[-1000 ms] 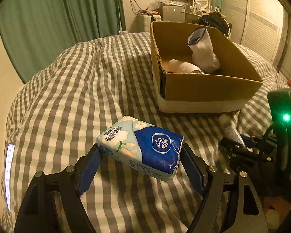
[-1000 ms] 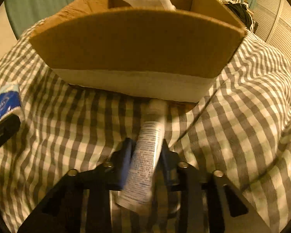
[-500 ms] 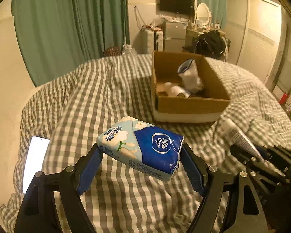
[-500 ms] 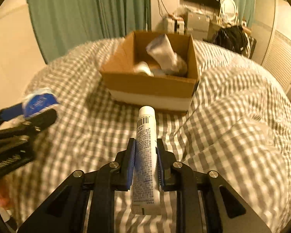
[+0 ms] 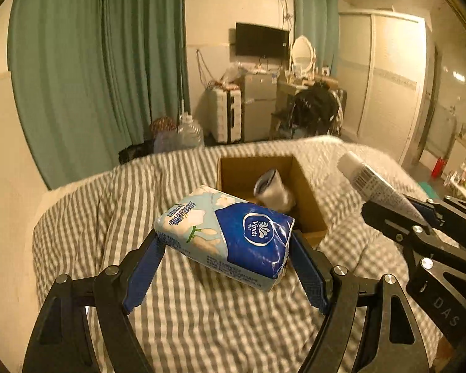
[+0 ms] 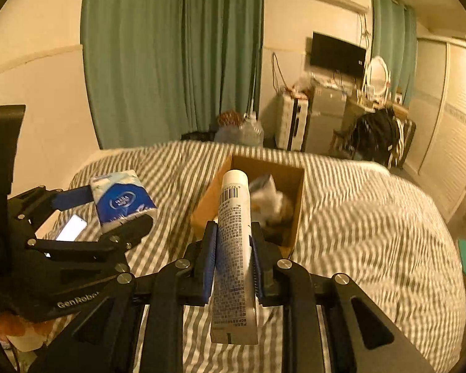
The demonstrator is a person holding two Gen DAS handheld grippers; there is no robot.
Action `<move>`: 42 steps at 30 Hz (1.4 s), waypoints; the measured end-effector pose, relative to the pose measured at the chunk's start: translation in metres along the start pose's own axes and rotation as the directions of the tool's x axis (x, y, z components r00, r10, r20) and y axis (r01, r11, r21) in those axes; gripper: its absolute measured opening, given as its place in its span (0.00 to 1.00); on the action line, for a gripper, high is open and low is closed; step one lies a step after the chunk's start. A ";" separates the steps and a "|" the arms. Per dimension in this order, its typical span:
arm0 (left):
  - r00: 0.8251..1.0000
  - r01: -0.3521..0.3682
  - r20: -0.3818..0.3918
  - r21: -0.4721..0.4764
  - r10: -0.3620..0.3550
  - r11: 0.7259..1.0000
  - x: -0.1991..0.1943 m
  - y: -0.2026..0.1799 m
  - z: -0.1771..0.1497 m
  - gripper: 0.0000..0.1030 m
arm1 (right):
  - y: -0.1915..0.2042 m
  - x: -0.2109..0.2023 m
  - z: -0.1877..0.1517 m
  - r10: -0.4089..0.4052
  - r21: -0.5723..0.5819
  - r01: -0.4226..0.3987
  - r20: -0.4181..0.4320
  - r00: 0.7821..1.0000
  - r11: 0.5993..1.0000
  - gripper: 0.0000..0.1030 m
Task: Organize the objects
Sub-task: 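Carry the tissue pack with the left gripper while the right carries the tube, releasing both into the box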
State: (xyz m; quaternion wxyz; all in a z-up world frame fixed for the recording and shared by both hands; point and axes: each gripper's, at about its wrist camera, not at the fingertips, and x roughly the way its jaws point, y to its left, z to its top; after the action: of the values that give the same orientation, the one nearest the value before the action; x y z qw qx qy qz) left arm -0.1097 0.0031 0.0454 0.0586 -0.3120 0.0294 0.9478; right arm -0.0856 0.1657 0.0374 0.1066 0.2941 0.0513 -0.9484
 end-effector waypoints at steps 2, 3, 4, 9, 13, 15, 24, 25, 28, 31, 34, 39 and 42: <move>1.000 0.017 0.017 -0.009 -0.017 1.000 0.004 0.000 0.016 0.80 | -0.006 0.000 0.016 0.017 -0.001 -0.017 0.029 0.999 1.000 0.19; 0.999 0.021 0.024 -0.013 -0.021 1.000 0.007 0.000 0.024 0.80 | -0.008 0.000 0.022 0.020 0.003 -0.021 0.037 0.999 1.000 0.19; 0.999 0.024 0.030 -0.013 -0.024 1.000 0.010 -0.001 0.031 0.80 | -0.013 0.002 0.031 0.022 0.005 -0.022 0.047 0.999 1.000 0.19; 0.998 0.022 0.054 -0.008 -0.022 1.000 0.042 -0.006 0.065 0.80 | -0.027 0.018 0.068 0.022 -0.003 -0.022 0.087 0.996 1.000 0.19; 0.999 0.026 0.047 -0.020 -0.025 0.999 0.080 -0.006 0.083 0.80 | -0.043 0.050 0.089 0.029 0.022 -0.031 0.086 0.996 0.999 0.19; 0.999 0.016 0.041 -0.023 -0.015 1.000 0.102 -0.006 0.088 0.80 | -0.051 0.066 0.094 0.027 0.035 -0.030 0.075 0.997 0.999 0.19; 1.000 -0.015 -0.021 -0.022 0.015 1.000 0.185 -0.016 0.074 0.80 | -0.101 0.157 0.101 0.025 0.198 -0.032 0.041 0.999 0.980 0.19; 1.000 -0.014 -0.028 -0.012 0.014 1.000 0.191 -0.016 0.068 0.80 | -0.104 0.169 0.096 0.030 0.212 -0.035 0.027 0.999 0.977 0.19; 0.998 -0.011 -0.065 0.047 0.014 0.999 0.217 -0.025 0.050 0.80 | -0.110 0.201 0.079 0.040 0.223 -0.034 -0.021 0.999 0.974 0.19; 0.994 0.012 -0.109 0.060 -0.005 0.998 0.237 -0.027 0.034 0.80 | -0.115 0.229 0.057 0.051 0.238 -0.030 -0.084 0.995 0.971 0.19; 0.989 0.025 -0.146 0.058 -0.016 0.998 0.247 -0.028 0.022 0.80 | -0.119 0.250 0.039 0.051 0.262 -0.016 -0.129 0.990 0.965 0.19; 0.992 0.029 -0.125 0.094 -0.017 0.995 0.238 -0.033 0.013 0.80 | -0.117 0.256 0.029 0.032 0.229 0.002 -0.145 0.989 0.973 0.19; 0.988 0.071 -0.141 0.075 -0.060 0.995 0.237 -0.033 0.007 0.80 | -0.109 0.252 0.023 0.044 0.227 -0.010 -0.146 0.988 0.974 0.19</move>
State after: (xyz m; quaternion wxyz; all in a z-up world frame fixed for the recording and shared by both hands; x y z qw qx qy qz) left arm -0.2989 0.0588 -0.0902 0.1000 -0.3751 0.0609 0.9195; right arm -0.3258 0.2251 -0.0830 0.0812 0.3755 -0.0530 -0.9217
